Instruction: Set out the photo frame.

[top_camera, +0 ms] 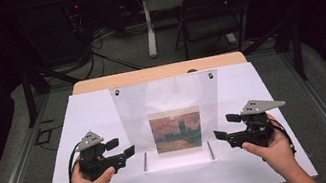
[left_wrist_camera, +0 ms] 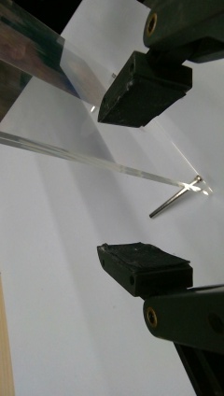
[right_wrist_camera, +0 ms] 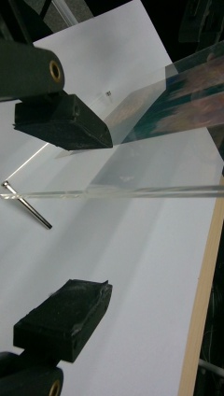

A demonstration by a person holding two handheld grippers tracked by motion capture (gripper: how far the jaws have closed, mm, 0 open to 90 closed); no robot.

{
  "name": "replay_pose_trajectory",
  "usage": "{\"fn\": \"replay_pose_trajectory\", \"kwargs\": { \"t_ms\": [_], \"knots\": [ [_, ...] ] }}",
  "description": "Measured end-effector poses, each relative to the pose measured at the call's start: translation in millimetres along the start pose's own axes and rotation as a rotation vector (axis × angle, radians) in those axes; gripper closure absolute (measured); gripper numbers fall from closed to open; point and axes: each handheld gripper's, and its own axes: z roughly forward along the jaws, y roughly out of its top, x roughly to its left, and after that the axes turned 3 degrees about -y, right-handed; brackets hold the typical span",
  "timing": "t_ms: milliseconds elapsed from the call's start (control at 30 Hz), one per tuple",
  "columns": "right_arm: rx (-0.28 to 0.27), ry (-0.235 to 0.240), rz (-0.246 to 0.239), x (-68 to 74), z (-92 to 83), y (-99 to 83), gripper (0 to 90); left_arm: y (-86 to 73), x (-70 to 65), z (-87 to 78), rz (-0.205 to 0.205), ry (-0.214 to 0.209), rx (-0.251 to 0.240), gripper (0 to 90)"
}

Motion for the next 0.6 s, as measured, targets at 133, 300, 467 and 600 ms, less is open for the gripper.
{"fn": "replay_pose_trajectory", "kwargs": {
  "t_ms": [133, 300, 467, 600],
  "knots": [
    [-0.005, -0.008, 0.022, -3.7, -0.5, -9.9, 24.4, -11.7, 5.1, 1.6, -0.020, -0.008, -0.006, 30.9],
    [-0.002, -0.027, 0.036, -7.0, -1.3, -22.0, 24.4, -21.5, 9.2, 2.3, -0.029, -0.004, -0.021, 31.0],
    [0.006, -0.033, 0.051, -8.9, 1.3, -32.0, 24.4, -32.2, 14.2, 5.2, -0.025, 0.020, -0.031, 31.0],
    [0.020, -0.049, 0.045, -9.8, 5.7, -40.1, 24.4, -40.4, 19.5, 9.4, -0.028, 0.037, -0.030, 31.0]
  ]
}}
